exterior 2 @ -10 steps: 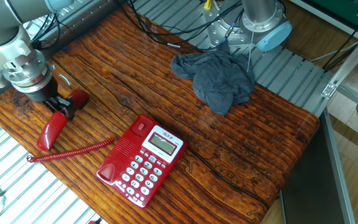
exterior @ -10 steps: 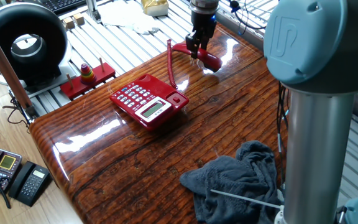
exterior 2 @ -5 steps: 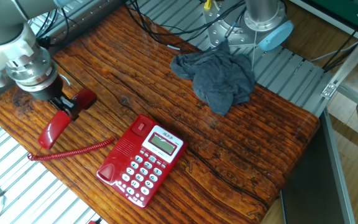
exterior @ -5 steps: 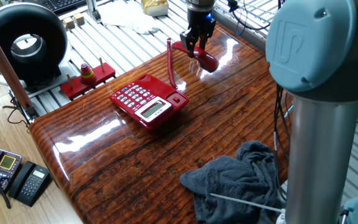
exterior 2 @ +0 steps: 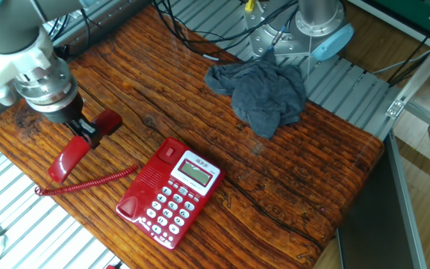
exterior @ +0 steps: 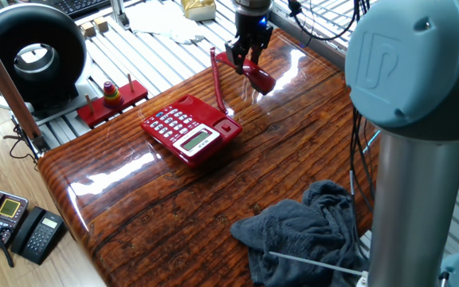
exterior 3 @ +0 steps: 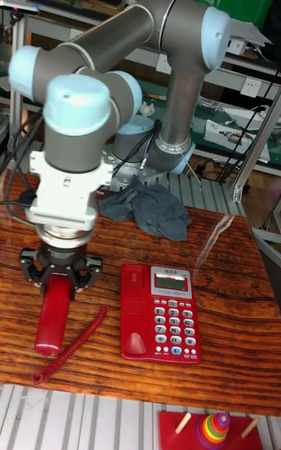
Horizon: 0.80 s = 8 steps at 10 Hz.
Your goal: Place the handset of the telephone on the corresponding phone cradle
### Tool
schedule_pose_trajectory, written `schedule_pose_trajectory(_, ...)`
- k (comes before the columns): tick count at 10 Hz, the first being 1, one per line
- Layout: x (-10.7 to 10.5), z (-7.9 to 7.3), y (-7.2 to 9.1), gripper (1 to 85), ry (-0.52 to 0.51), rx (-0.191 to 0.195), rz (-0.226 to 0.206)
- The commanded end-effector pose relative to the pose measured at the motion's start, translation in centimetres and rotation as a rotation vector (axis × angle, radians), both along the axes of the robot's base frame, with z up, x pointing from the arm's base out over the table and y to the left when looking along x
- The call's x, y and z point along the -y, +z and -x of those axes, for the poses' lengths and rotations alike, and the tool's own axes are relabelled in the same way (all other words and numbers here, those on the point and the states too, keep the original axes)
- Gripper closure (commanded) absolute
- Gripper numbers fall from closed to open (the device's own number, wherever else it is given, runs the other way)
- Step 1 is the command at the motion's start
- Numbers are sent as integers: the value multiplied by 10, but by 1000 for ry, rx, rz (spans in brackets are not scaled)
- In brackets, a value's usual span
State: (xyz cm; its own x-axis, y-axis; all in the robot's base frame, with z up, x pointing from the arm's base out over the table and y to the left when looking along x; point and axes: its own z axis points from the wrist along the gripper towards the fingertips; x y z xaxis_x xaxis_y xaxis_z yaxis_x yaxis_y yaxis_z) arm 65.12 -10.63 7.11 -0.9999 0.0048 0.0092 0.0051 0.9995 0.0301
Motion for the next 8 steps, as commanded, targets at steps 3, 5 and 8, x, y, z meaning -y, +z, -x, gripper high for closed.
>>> schedule_pose_trajectory(3,5,-3,2,483,-17,20,58)
schedule_pose_trajectory(5,11,-3,2,487,25,17,81)
schedule_pose_trajectory(8,16,-21,3,490,97,87,106)
